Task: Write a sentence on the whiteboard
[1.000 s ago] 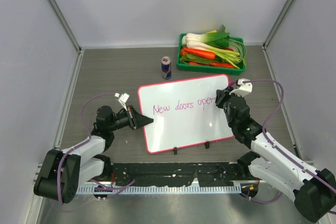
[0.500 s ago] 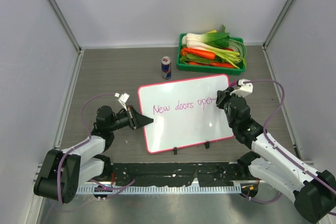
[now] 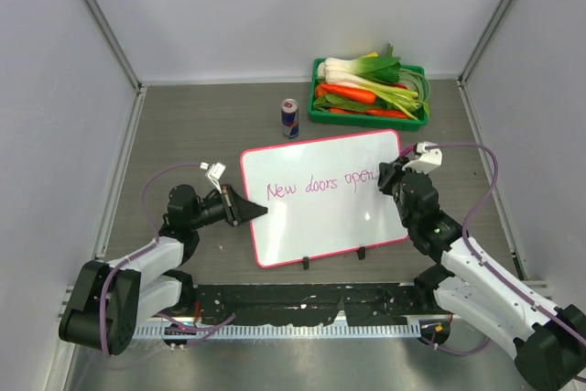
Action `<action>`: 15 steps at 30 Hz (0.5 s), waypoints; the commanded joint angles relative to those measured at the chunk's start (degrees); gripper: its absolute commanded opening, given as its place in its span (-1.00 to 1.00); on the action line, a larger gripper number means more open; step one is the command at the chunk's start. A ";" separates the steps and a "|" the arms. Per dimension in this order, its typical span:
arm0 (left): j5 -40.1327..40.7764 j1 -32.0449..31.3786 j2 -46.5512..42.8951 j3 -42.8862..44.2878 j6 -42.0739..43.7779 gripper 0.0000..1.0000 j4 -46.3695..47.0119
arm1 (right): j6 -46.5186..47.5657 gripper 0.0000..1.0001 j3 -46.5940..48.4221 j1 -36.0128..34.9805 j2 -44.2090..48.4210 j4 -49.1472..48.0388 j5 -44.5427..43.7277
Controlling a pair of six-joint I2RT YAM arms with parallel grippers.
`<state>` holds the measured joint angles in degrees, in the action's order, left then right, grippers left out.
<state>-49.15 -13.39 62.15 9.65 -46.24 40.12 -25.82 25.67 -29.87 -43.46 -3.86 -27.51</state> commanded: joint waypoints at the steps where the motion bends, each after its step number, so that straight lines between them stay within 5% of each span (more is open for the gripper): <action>1: 3.62 -0.24 0.78 0.46 6.34 -1.00 -2.24 | -0.28 -0.97 2.36 0.25 1.01 1.31 0.43; 15: 3.53 -0.24 0.69 0.46 6.34 -1.00 -2.41 | 2.70 -0.98 6.15 0.16 0.22 -2.47 -1.40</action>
<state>-49.19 -13.39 62.15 9.65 -46.15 40.14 -25.17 29.71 -29.76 -42.44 -2.96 -26.72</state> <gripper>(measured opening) 0.166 0.189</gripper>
